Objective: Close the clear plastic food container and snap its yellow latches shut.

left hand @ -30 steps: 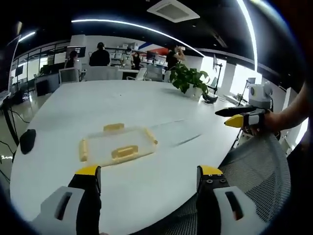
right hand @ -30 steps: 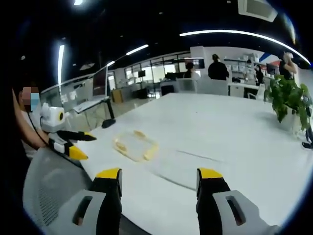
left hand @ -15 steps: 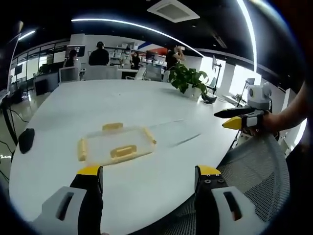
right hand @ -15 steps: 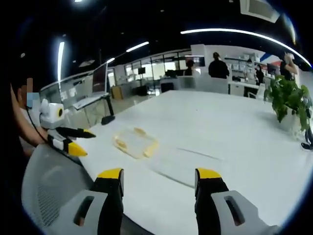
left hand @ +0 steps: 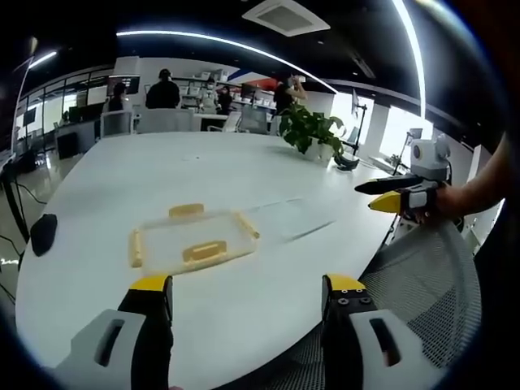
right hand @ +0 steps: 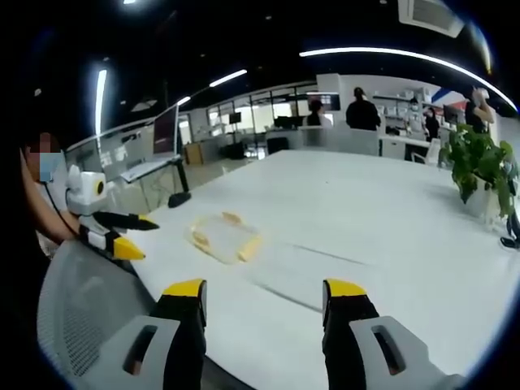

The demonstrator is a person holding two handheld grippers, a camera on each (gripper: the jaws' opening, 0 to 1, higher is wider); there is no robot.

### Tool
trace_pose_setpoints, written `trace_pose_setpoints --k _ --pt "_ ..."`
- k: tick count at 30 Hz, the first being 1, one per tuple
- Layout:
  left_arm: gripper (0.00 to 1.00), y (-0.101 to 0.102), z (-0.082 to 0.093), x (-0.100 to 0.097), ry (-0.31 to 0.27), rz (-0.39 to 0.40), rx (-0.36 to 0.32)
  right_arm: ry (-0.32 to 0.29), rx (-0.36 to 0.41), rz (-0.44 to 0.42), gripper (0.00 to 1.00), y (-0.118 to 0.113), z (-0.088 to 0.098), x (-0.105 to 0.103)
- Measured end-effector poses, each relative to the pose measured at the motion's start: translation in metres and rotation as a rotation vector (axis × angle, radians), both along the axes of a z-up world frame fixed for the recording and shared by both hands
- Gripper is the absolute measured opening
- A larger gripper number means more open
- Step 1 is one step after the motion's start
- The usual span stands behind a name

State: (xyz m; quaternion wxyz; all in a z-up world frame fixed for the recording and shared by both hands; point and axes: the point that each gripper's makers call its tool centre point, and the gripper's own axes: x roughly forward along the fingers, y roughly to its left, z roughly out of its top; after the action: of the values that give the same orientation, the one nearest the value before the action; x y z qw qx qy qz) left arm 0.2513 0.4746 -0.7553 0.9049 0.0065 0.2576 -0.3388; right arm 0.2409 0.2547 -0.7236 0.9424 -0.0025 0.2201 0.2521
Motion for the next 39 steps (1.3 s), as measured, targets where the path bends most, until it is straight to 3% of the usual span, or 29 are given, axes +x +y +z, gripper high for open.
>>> trace_pose_setpoints --k 9,25,31,39 --pt "0.73 0.001 0.005 0.002 -0.010 0.012 -0.026 0.002 0.024 0.005 0.57 0.001 0.003 0.000" --pt "0.71 0.007 0.001 0.003 0.006 0.024 0.008 -0.017 0.071 -0.022 0.53 -0.002 0.015 0.003" --pt "0.69 0.004 0.004 0.001 0.003 -0.005 0.024 -0.032 0.127 -0.020 0.55 -0.003 0.024 0.004" --pt "0.68 0.002 0.004 0.004 0.006 -0.046 0.050 -0.026 0.184 -0.090 0.54 -0.021 0.031 0.012"
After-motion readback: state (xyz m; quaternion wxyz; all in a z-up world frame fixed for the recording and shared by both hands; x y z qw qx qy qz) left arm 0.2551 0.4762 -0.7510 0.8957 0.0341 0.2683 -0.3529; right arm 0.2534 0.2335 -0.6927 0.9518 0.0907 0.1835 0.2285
